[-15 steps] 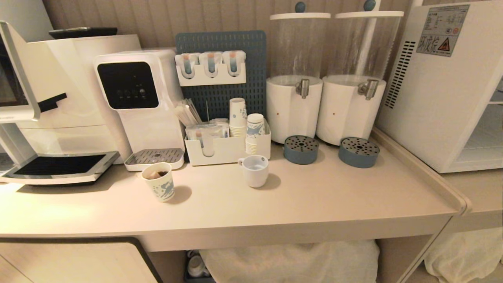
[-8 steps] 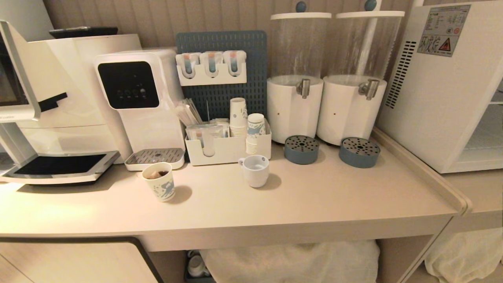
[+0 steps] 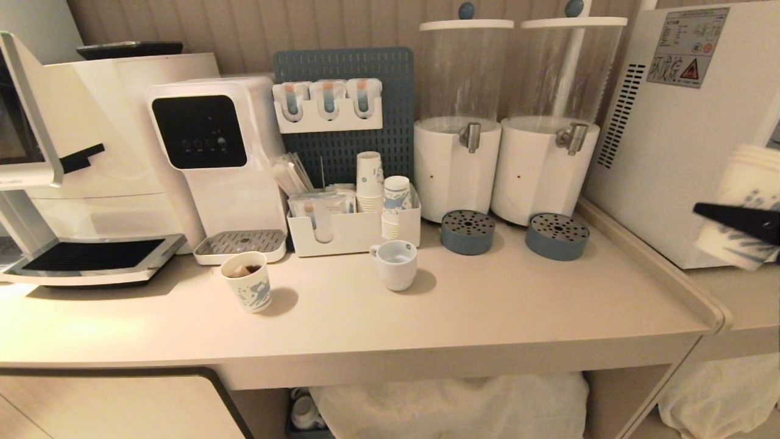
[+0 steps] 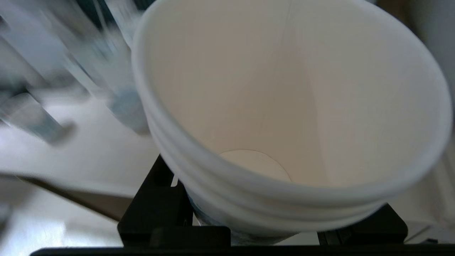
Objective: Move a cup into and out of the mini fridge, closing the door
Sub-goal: Place the paper cup on the table
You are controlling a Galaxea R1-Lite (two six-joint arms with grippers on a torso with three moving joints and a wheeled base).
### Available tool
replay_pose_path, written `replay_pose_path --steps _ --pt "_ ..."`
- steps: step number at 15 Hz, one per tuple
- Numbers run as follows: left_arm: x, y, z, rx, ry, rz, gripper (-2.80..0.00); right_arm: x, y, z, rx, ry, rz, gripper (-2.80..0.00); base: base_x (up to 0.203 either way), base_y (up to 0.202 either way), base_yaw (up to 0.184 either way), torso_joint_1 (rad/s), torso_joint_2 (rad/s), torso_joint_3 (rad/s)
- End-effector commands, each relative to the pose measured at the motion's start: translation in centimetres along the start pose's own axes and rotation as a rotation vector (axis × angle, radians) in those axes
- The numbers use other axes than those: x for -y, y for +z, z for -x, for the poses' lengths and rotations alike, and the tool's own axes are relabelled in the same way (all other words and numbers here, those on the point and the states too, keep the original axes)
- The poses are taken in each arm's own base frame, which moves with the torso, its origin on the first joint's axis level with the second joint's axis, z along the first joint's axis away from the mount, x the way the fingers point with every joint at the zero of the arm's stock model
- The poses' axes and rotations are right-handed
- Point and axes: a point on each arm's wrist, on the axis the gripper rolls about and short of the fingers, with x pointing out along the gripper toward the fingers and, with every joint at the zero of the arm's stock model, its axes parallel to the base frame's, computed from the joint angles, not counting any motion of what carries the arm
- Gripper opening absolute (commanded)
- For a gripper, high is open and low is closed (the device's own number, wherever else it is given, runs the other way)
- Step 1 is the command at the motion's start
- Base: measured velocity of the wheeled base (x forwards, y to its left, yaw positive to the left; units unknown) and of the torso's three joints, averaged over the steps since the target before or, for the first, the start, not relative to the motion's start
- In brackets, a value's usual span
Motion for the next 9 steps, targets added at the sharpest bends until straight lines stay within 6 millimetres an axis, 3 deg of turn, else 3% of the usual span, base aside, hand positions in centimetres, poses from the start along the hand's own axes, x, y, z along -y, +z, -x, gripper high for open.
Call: replay_pose_path --steps 1,6,9 --pt "-0.2 -1.1 -0.3 -0.036 0.005 0.003 -2.80 2.9 -3.9 -4.9 -0.083 0.043 0.036 -2.80 0.000 0.000 0.000 0.000 0.00 0.000" --pt "-0.2 -1.1 -0.3 -0.036 0.004 0.003 -2.80 4.0 -9.8 -13.4 -0.020 0.069 0.209 -2.80 0.000 0.000 0.000 0.000 0.00 0.000" --pt "-0.2 -1.1 -0.3 -0.036 0.007 0.007 -2.80 3.4 -12.6 -16.9 -0.017 0.072 0.286 -2.80 0.000 0.000 0.000 0.000 0.00 0.000"
